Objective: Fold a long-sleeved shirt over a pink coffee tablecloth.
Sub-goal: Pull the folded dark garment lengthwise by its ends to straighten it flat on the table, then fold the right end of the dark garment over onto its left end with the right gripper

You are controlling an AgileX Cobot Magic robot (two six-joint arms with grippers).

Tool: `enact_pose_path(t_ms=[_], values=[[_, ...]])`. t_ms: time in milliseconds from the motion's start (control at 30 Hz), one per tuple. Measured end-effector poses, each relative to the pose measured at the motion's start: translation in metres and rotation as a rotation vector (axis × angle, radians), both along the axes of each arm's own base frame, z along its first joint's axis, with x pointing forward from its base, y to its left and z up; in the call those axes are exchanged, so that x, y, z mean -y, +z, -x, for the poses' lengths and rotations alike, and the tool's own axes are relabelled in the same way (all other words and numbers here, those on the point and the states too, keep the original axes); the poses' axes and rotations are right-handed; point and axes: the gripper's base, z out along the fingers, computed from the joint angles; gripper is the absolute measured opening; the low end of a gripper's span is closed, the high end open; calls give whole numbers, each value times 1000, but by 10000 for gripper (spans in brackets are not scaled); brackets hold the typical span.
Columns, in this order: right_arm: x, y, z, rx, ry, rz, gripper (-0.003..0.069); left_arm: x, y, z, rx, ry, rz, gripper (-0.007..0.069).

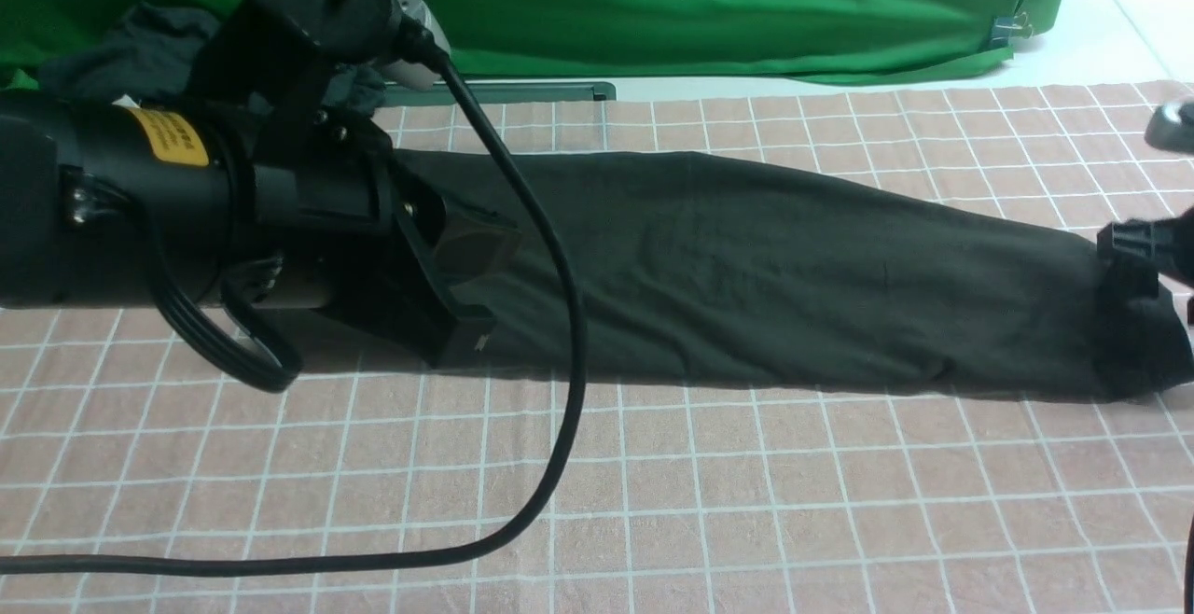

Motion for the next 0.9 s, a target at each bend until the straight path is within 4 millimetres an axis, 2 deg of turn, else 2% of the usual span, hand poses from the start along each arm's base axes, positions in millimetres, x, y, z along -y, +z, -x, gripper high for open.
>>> enact_pose_path(t_ms=[67, 233, 367, 400, 567, 600, 733, 900], values=[[1, -8, -1, -21, -3, -5, 536, 0, 0, 0, 0, 0, 0, 15], [1, -11, -3, -11, -4, -9, 534, 0, 0, 0, 0, 0, 0, 15], [0, -10, -4, 11, 2, -20, 482, 0, 0, 0, 1, 0, 0, 15], [-1, -10, -5, 16, 10, -25, 435, 0, 0, 0, 1, 0, 0, 15], [-4, -8, -4, 10, 77, -26, 101, 0, 1, 1, 5, 0, 2, 15], [-4, -4, -2, 13, 90, -20, 74, -1, 3, 2, 12, 0, 6, 15], [0, 23, 6, 31, 126, 43, 66, -6, 14, 12, 58, 2, 28, 15], [29, 82, 35, 95, 15, 189, 66, -21, 41, 41, 186, 7, 92, 15]])
